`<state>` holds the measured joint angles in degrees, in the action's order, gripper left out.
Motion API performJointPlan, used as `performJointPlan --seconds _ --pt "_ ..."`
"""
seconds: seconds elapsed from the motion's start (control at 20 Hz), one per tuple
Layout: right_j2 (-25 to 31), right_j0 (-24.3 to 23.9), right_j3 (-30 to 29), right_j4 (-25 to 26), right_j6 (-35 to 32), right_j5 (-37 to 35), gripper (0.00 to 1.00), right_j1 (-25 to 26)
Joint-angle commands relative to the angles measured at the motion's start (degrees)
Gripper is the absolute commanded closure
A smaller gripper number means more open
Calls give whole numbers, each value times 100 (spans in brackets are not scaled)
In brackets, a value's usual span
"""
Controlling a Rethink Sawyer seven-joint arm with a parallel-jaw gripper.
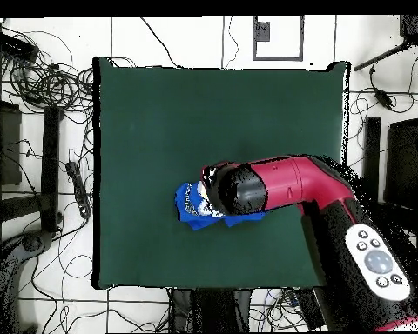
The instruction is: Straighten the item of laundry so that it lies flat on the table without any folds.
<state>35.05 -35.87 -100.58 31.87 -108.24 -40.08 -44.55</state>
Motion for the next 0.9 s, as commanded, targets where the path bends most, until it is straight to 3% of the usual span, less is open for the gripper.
performJointPlan --seconds 0.05,0.5,0.9 --pt "-168 255 972 270 622 -583 0 958" --pt "-136 293 1476 369 818 -566 0 1445" --pt "-417 144 1044 640 622 -229 0 1577"
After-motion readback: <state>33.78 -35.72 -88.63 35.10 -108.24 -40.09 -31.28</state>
